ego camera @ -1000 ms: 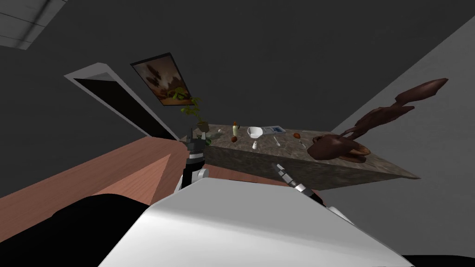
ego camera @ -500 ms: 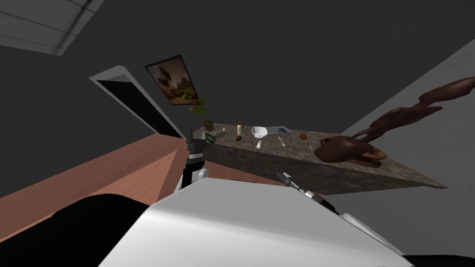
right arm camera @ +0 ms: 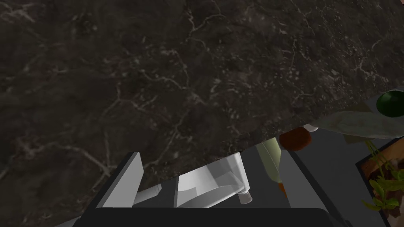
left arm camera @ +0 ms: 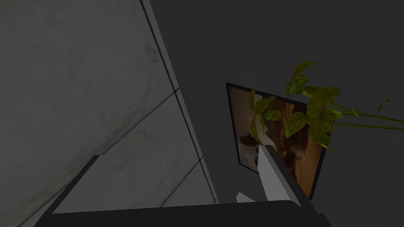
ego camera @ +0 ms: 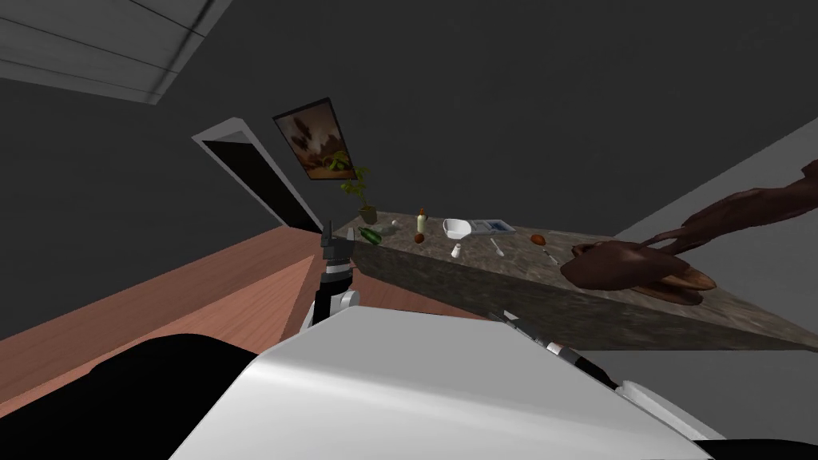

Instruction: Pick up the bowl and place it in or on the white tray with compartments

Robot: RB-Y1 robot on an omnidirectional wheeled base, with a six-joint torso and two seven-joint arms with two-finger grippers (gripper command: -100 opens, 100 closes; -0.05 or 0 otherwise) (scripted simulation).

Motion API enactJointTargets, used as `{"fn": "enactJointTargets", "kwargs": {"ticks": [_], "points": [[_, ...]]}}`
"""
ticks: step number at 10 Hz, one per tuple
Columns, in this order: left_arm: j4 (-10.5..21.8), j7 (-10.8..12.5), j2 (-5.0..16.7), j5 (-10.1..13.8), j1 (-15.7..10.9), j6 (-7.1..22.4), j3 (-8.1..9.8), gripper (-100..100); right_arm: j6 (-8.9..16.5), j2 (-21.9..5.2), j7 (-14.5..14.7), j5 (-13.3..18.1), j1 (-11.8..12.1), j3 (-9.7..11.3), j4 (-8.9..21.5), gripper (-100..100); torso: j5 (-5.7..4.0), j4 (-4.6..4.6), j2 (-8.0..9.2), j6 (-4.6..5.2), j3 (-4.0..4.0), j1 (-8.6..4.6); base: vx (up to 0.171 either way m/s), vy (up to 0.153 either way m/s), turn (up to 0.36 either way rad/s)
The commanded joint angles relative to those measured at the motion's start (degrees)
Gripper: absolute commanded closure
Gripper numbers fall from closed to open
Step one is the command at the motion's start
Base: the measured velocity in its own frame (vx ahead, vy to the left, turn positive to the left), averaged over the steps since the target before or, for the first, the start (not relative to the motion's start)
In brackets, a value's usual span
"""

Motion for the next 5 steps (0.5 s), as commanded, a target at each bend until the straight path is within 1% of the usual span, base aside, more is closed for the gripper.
{"fn": "enactJointTargets", "kwargs": {"ticks": [1,2,3,4,5], "points": [[0.0,0.0,0.0,0.0,0.0,0.0,0.0,0,0.39,-2.86,0.48,1.95,-0.19,0.55,2.86,-100,0.0,0.0,0.0,0.0,0.0,0.0,0.015,0.108,0.174],[0.0,0.0,0.0,0.0,0.0,0.0,-0.01,0,0.39,-4.67,0.48,1.95,-0.19,0.55,3.53,-100,0.01,-0.01,-0.05,-0.03,-0.03,0.1,0.016,0.075,0.09],[0.0,0.0,0.0,0.0,0.0,0.0,0.0,0,0.39,-5.52,0.48,1.95,-0.19,0.55,3.53,-100,0.01,-0.01,-0.05,0.0,-0.03,0.01,0.0,0.022,-0.011],[0.0,0.0,0.0,0.0,0.0,0.0,0.01,0,0.65,-7.53,0.84,3.46,0.0,0.66,6.04,-100,-0.03,0.0,-0.01,0.01,-0.01,-0.15,0.001,0.06,0.187],[0.0,0.0,0.0,0.0,-0.01,0.0,0.0,0,0.65,-9.32,0.84,3.46,0.0,0.66,6.04,-100,-0.03,0.0,-0.01,-0.04,-0.01,-0.07,0.023,0.063,0.116]]}}
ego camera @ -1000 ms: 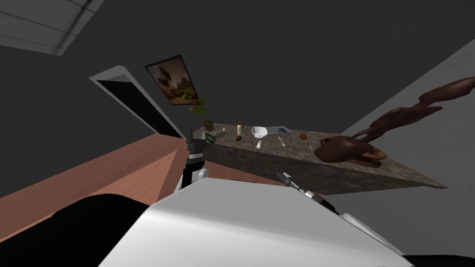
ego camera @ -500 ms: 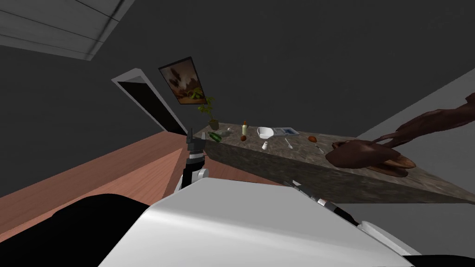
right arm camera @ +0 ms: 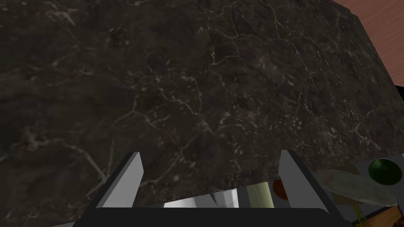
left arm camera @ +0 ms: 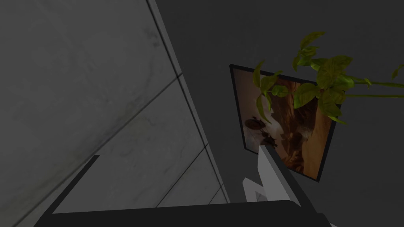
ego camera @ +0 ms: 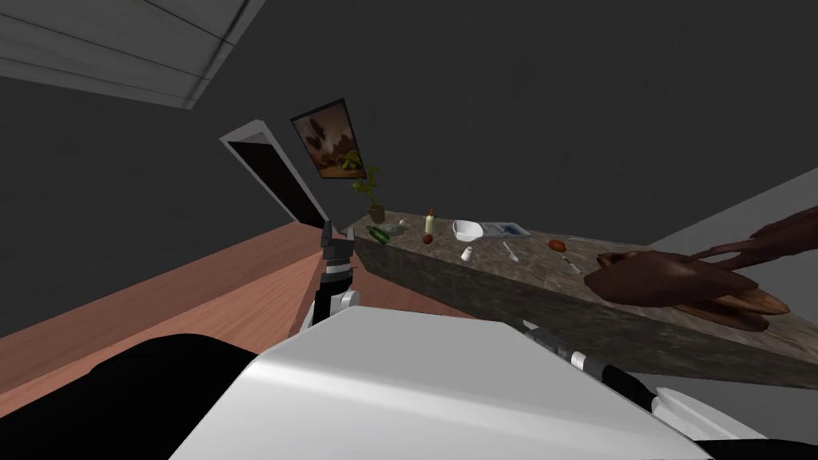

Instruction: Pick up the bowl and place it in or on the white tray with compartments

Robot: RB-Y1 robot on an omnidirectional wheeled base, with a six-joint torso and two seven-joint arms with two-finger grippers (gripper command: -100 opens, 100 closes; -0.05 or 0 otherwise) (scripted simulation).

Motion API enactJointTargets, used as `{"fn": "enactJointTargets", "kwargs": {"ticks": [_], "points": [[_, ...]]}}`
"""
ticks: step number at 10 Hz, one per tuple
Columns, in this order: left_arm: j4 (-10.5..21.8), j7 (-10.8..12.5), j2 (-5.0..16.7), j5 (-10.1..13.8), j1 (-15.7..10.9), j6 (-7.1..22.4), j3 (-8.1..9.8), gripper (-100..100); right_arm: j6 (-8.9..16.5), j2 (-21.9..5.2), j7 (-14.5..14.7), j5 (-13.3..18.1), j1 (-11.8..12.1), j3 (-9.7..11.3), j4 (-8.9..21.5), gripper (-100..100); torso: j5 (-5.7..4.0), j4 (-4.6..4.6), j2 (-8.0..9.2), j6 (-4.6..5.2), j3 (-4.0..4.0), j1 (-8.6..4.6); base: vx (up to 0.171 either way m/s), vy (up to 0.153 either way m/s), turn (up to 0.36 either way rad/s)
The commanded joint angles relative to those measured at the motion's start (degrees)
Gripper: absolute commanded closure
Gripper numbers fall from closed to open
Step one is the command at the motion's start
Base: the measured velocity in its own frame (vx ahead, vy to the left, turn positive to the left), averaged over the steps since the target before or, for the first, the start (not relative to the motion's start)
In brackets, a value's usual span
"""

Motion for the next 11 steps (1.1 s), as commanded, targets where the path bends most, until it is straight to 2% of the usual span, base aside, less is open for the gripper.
{"fn": "enactJointTargets", "kwargs": {"ticks": [1,3,4,5,6,8,9,10,11], "points": [[0.0,0.0,0.0,0.0,0.0,0.0,0.0,0,0.33,-2.86,0.21,1.79,-0.68,0.6,2.86,-100,0.0,0.0,0.0,0.0,0.0,0.0,0.056,0.105,0.192],[0.0,0.0,0.0,0.0,0.0,0.0,0.0,0,0.33,-5.47,0.21,1.79,-0.68,0.6,3.25,-100,0.03,-0.02,-0.08,0.01,-0.05,0.11,0.016,0.065,0.036],[0.0,0.0,0.0,0.0,0.0,0.0,0.0,0,0.57,-7.66,0.54,3.18,-0.59,0.67,5.48,-100,0.0,0.01,0.05,0.02,0.02,-0.01,0.01,0.088,0.17],[0.0,0.0,0.0,0.0,-0.01,0.0,-0.01,0,0.57,-9.56,0.54,3.18,-0.59,0.67,5.48,-100,0.02,0.01,0.04,-0.02,0.02,0.11,0.03,0.082,0.121],[0.0,0.0,0.0,0.0,0.0,0.0,0.0,0,0.79,-11.31,0.84,4.5,-0.54,0.75,7.54,-100,0.01,-0.01,-0.02,0.0,-0.02,0.09,0.051,0.102,0.23],[0.0,0.0,0.0,0.0,0.0,0.0,0.0,0,0.79,-13.56,0.84,4.5,-0.54,0.75,7.54,-100,0.03,-0.02,-0.09,0.02,-0.06,0.13,0.03,0.062,0.037],[0.0,0.0,0.0,0.0,0.0,0.0,0.01,0,1.0,-15.6,1.12,5.73,-0.53,0.84,9.43,-100,0.0,0.0,0.0,0.04,0.0,-0.01,0.035,0.089,0.148],[0.0,0.0,0.0,0.0,0.0,0.0,0.0,0,1.0,-17.29,1.12,5.73,-0.53,0.84,9.43,-100,0.01,-0.01,-0.04,-0.02,-0.02,0.11,0.045,0.077,0.127],[0.0,0.0,0.0,0.0,0.0,0.0,0.0,0,1.21,-18.88,1.37,6.88,-0.56,0.95,11.17,-100,0.02,-0.02,-0.07,0.0,-0.05,0.09,0.058,0.087,0.235]]}}
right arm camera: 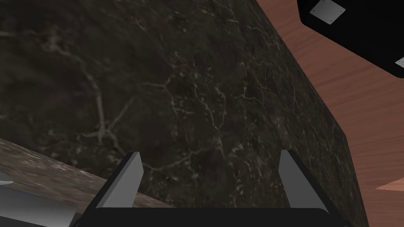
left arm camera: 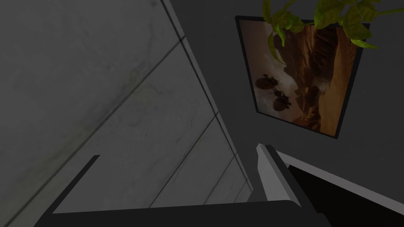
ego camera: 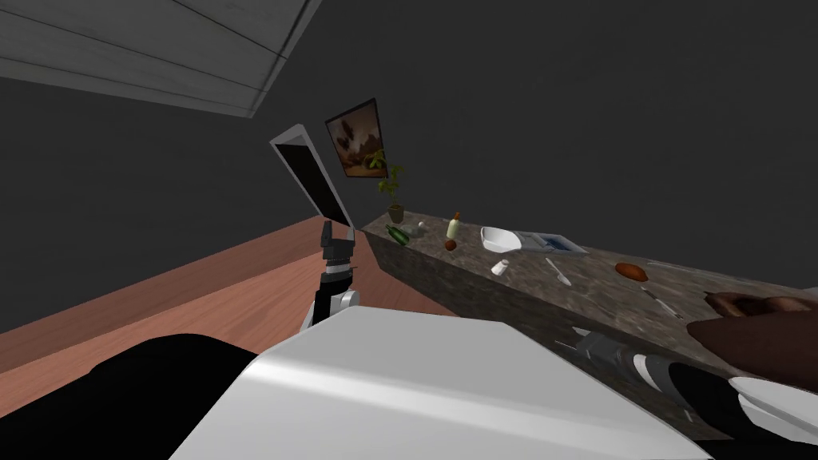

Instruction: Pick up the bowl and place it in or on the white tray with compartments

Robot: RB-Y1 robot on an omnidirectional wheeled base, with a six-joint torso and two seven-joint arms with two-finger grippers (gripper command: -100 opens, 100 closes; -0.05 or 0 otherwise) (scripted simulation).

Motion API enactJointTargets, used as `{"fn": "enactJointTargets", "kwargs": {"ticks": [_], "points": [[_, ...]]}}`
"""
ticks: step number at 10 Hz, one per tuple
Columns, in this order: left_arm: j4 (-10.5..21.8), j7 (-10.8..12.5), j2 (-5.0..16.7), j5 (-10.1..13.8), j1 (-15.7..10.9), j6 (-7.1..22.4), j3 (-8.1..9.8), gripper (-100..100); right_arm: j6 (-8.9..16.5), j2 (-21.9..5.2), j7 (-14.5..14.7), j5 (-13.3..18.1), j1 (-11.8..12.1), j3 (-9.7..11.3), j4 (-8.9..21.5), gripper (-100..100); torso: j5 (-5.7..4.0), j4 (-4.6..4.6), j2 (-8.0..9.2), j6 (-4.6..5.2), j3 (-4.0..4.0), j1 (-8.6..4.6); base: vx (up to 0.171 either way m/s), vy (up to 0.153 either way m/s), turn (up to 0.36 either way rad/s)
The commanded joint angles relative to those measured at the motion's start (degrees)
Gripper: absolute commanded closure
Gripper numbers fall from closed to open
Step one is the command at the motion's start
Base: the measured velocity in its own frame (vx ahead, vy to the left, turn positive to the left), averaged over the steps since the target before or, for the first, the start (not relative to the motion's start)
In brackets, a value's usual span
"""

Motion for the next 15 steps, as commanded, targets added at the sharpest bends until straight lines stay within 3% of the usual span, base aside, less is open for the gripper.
{"fn": "enactJointTargets", "kwargs": {"ticks": [1,6,7,8,9,11,13,15], "points": [[0.0,0.0,0.0,0.0,0.0,0.0,0.0,0,0.5,-2.86,-0.16,0.38,0.52,-0.27,0.1,-100,0.0,0.0,0.0,0.0,0.0,0.0,0.054,0.077,0.108],[0.0,0.0,0.0,0.0,0.0,0.0,0.0,0,0.92,-10.59,0.24,2.4,0.3,0.03,3.1,-100,0.01,-0.01,-0.03,0.02,-0.01,0.03,0.049,0.065,0.104],[0.0,0.0,0.0,0.0,0.01,0.0,0.01,0,1.11,-13.17,0.38,3.26,0.13,0.23,4.35,-100,0.0,-0.01,-0.01,0.05,-0.01,-0.02,0.072,0.08,0.171],[0.0,0.0,0.0,0.0,0.01,0.0,0.0,0,1.11,-13.56,0.38,3.26,0.13,0.23,4.35,-100,0.01,-0.01,-0.04,0.02,-0.03,0.02,0.058,0.06,0.112],[0.0,0.0,0.0,0.0,0.01,0.0,0.01,0,1.29,-16.15,0.48,4.02,-0.07,0.48,5.41,-100,-0.02,0.0,0.01,0.06,0.0,-0.05,0.075,0.067,0.189],[0.0,0.0,0.0,0.0,0.01,0.0,0.01,0,1.29,-16.24,0.48,4.02,-0.07,0.48,5.41,-100,-0.03,0.0,0.01,0.09,0.0,-0.1,0.042,0.031,0.03],[0.0,0.0,0.01,0.0,0.0,0.0,0.01,0,1.57,-20.41,0.57,5.23,-0.51,1.12,6.96,-100,-0.04,0.03,0.13,0.03,0.07,-0.17,0.074,0.033,0.211],[0.0,0.0,0.01,0.0,0.02,0.0,0.01,0,1.67,-22.33,0.57,5.69,-0.75,1.51,7.48,-100,-0.05,-0.03,-0.1,0.09,-0.07,-0.14,0.087,0.043,0.104]]}}
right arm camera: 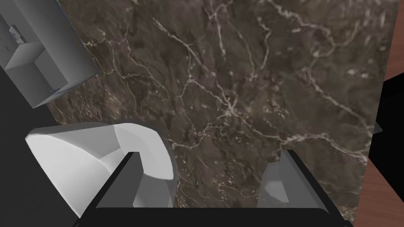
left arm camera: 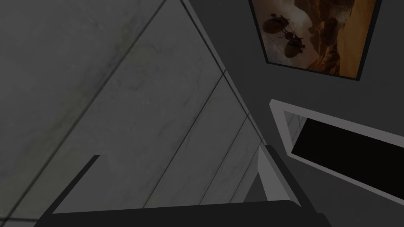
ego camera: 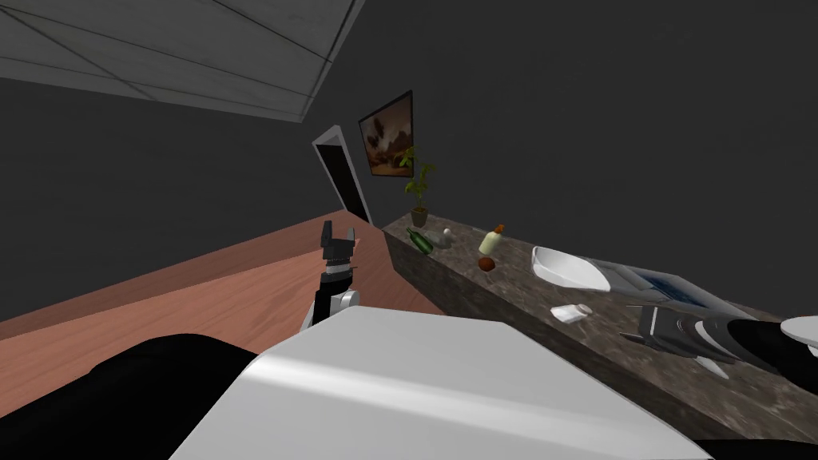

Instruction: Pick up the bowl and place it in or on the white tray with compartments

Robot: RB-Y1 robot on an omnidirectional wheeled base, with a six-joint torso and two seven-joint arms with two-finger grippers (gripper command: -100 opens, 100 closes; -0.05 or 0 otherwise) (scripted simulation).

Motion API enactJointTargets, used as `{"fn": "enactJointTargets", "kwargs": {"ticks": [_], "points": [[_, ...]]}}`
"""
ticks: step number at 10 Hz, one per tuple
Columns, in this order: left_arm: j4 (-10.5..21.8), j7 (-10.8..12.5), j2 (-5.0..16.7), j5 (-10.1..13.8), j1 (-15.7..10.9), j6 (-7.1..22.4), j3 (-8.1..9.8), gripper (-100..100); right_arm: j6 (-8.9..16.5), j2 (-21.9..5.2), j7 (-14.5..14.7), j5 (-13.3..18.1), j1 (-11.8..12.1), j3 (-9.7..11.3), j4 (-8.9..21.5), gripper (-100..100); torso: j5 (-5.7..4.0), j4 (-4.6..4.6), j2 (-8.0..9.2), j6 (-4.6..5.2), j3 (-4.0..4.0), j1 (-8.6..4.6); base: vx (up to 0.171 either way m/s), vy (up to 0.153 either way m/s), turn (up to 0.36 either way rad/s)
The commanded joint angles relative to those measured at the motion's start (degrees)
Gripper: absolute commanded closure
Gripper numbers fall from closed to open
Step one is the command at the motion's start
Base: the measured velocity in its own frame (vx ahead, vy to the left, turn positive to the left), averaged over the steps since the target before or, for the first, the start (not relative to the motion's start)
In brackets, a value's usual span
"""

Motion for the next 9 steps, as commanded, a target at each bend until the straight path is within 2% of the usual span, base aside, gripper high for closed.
{"fn": "enactJointTargets", "kwargs": {"ticks": [1,4,5,6,7,9], "points": [[0.0,0.0,0.0,0.0,0.0,0.0,0.0,0,-0.04,-2.37,0.42,-0.02,0.61,-0.29,0.74,-100,0.0,0.0,0.0,0.0,0.0,0.0,0.1,0.041,0.217],[0.0,0.0,0.0,0.0,0.01,0.0,0.0,0,-0.14,-4.29,0.18,0.7,0.05,1.46,0.63,-100,-0.01,-0.03,-0.15,0.01,-0.09,-0.04,0.132,0.02,0.181],[0.0,0.0,0.0,0.0,0.01,0.0,0.0,0,-0.23,-3.99,0.44,0.41,0.24,0.85,0.92,-100,-0.04,-0.06,-0.23,-0.01,-0.13,-0.14,0.071,-0.011,0.058],[0.0,0.0,0.0,0.0,0.01,0.0,0.01,0,-0.2,-4.08,0.43,0.4,0.25,0.89,0.87,0,-0.06,-0.01,0.0,0.08,-0.01,-0.18,0.013,-0.001,-0.006],[0.0,0.0,0.0,0.0,0.0,0.0,0.01,0,-1.16,-2.12,2.55,0.6,-0.18,0.47,2.66,-100,-0.06,0.05,0.23,0.09,0.13,-0.17,0.051,0.005,0.005],[0.0,0.0,0.0,0.0,0.01,0.0,0.01,0,-2.12,-0.17,4.67,0.79,-0.6,0.06,4.44,-100,-0.05,0.05,0.18,0.1,0.11,-0.14,0.071,0.018,-0.005]]}}
